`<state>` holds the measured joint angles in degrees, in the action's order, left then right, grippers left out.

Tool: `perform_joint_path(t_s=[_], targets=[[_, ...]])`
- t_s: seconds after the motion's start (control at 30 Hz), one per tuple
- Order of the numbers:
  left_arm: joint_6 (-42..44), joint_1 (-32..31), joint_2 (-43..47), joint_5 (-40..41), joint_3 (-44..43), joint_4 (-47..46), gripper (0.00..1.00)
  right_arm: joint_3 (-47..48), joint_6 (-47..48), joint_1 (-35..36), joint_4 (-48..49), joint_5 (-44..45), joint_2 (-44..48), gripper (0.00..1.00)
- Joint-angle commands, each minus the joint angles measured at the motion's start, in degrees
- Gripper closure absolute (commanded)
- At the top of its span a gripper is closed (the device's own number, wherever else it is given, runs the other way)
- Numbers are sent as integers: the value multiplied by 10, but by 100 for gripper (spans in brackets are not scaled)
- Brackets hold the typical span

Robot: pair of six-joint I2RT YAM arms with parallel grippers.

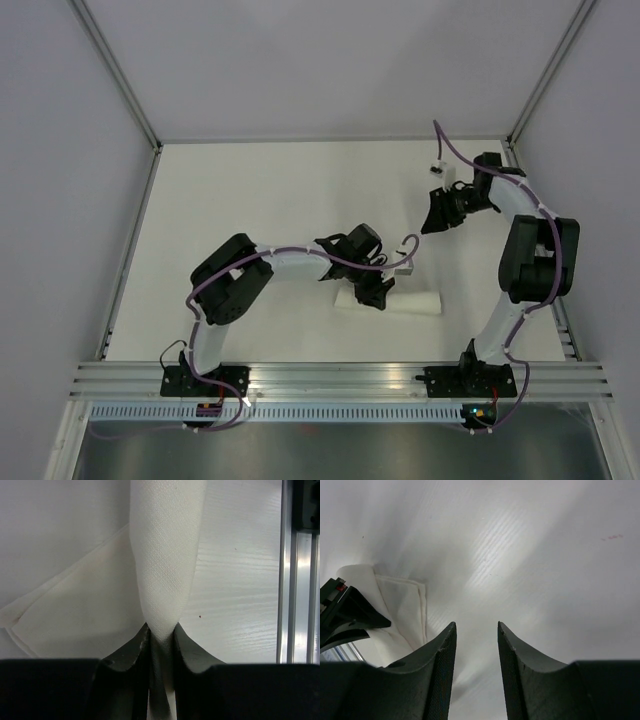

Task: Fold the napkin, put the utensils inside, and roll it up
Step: Roll the napkin at the center of the board.

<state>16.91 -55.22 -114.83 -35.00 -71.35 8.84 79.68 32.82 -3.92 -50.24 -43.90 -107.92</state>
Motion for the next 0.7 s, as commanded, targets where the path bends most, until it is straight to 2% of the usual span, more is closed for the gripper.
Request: perform_joint_path(t_s=[0.0, 0.2, 0.3, 0.43, 0.5, 0.67], targets=[[-33, 13, -33, -81, -39, 51, 74, 42, 19, -46, -28, -51, 58, 55], [-52, 34, -64, -144, -68, 82, 68, -23, 83, -78, -19, -56, 166, 54], [-57, 43, -84, -177, -87, 101, 63, -61, 123, -79, -14, -51, 252, 51], [-78, 61, -108, -214, -111, 123, 60, -81, 204, -74, -55, -51, 314, 48], [-86, 65, -121, -225, -122, 129, 60, -83, 280, -62, -119, -53, 335, 48], [-106, 80, -141, -244, -144, 144, 60, -122, 353, 11, -183, -16, 372, 48]])
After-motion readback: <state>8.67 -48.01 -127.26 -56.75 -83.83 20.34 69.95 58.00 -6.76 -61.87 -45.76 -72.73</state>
